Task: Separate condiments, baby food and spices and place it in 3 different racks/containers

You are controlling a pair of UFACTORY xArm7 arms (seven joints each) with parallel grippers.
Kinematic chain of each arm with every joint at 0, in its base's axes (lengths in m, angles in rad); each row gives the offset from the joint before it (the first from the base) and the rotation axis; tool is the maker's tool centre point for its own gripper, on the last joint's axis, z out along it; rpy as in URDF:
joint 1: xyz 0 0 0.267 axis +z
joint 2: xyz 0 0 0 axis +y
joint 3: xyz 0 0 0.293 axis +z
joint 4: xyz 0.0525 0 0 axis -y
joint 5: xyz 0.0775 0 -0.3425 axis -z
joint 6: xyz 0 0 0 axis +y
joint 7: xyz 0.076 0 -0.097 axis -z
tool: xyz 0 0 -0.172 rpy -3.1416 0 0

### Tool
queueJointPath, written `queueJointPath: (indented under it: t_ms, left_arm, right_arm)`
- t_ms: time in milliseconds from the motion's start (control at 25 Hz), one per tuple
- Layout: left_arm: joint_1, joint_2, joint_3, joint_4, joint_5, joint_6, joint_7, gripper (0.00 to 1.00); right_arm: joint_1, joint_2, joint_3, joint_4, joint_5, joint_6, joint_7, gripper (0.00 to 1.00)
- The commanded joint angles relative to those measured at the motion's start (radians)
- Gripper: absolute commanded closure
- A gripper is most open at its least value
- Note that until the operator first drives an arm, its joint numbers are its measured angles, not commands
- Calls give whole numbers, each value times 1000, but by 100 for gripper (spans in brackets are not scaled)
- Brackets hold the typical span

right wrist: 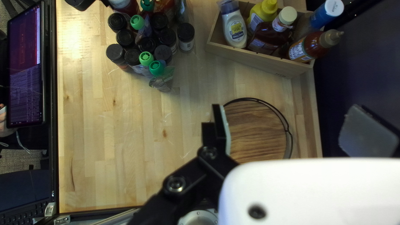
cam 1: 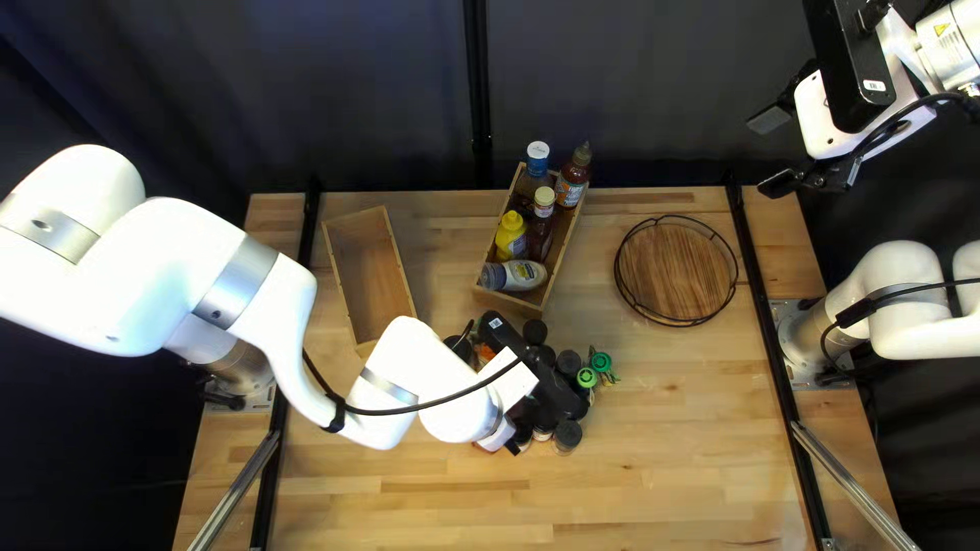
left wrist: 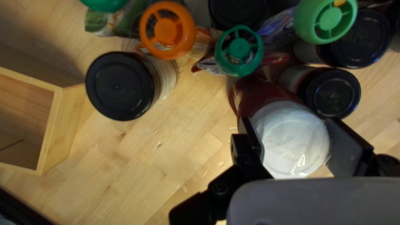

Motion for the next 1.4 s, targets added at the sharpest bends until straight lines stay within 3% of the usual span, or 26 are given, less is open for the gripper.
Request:
queueJointPath:
  t_ms: [40, 200, 440, 520, 600, 680, 960, 1400]
  left_arm:
    - [-26, -100, -26, 58, -16, 173, 17, 100]
    - [-25, -154, -24, 167, -17, 349, 69, 100]
    - [-16, -119, -25, 507, 48, 657, 188, 100]
    - [-7, -88, -13, 617, 77, 719, 252, 100]
    - [6, -79, 1, 651, 93, 724, 299, 100]
    - [41, -88, 38, 638, 109, 677, 376, 100]
    - [144, -110, 140, 459, 94, 382, 513, 100]
    - [213, -47, 202, 326, 89, 125, 680, 100]
  right_arm:
    - [0, 0, 0, 0, 0, 0, 0, 0]
    - [0, 0, 0, 0, 0, 0, 0, 0]
    - [0, 0, 0, 0, 0, 0, 0, 0]
    - [0, 0, 0, 0, 0, 0, 0, 0]
    - [0, 0, 0, 0, 0, 0, 0, 0]
    - [0, 0, 0, 0, 0, 0, 0, 0]
    - [0, 0, 0, 0, 0, 0, 0, 0]
    - [0, 0, 0, 0, 0, 0, 0, 0]
